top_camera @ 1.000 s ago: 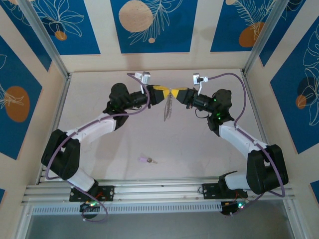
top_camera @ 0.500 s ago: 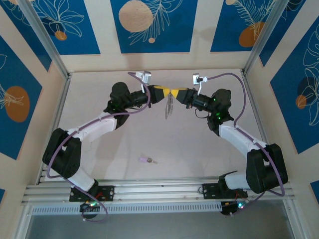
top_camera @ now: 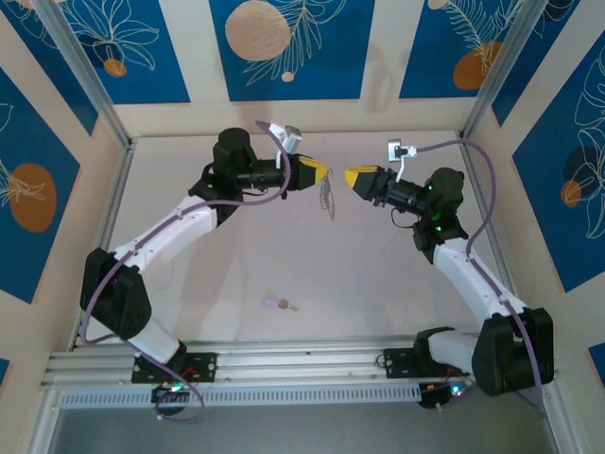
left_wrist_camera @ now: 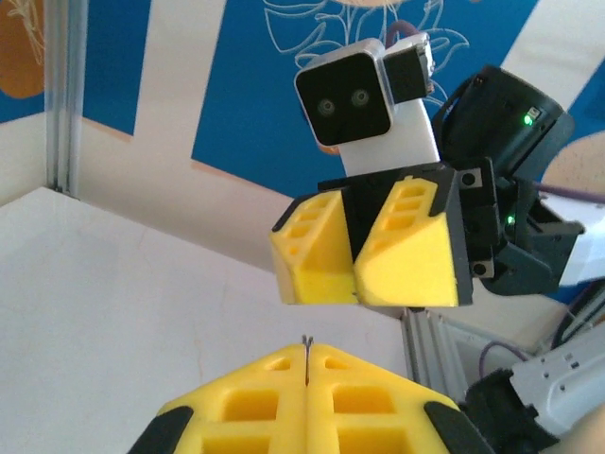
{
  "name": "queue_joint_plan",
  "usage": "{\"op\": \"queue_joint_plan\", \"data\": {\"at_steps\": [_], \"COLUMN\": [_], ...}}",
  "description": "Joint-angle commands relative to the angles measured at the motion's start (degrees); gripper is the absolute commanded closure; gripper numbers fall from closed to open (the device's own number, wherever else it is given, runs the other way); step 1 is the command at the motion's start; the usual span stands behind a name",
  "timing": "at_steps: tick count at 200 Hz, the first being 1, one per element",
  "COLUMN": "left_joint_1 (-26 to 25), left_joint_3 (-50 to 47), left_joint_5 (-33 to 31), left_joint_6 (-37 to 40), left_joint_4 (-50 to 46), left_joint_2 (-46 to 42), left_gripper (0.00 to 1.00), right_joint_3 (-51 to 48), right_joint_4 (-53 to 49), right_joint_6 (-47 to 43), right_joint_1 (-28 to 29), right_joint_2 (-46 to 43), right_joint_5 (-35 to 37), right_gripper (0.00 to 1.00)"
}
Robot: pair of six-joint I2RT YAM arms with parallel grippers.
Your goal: Put the keys on the keyring
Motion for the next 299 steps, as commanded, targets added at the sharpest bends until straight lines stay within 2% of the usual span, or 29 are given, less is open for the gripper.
{"op": "queue_joint_plan", "data": {"at_steps": [1, 25, 83, 193, 245, 299], "left_joint_1": [-0.35, -0.35, -0.77, -1.64, -1.92, -2.05], "left_joint_3": [6.90, 12.52, 19.85, 21.22, 21.23, 21.83], "left_joint_5": [3.43, 3.95, 6.69, 6.78, 6.74, 6.56], "left_joint_6": [14.80, 21.51, 28.28, 30.53, 30.49, 30.38], "left_joint_4": [-18.69, -29.13, -40.28, -43.22, -43.21, -43.11], "left_joint_2": [-0.80, 1.18, 4.70, 5.56, 5.59, 5.68], "left_gripper": [1.00, 1.00, 1.00, 1.00, 1.00, 1.00], "right_joint_3": [-1.13, 0.17, 3.80, 5.33, 5.66, 5.07], "right_joint_4": [-5.86, -8.96, -12.88, -9.74, -8.60, -8.75], "right_joint_6": [-5.14, -8.48, -12.67, -12.43, -11.91, -12.12], "right_joint_1": [0.04, 0.47, 2.13, 4.28, 4.54, 5.00], "right_joint_2": [-2.65, -3.50, -1.98, 2.80, 3.70, 3.68], "right_joint_5": [-4.07, -6.88, -9.23, -7.95, -8.45, -9.72], "right_gripper": [0.68, 0.67, 0.67, 0.69, 0.76, 0.78]}}
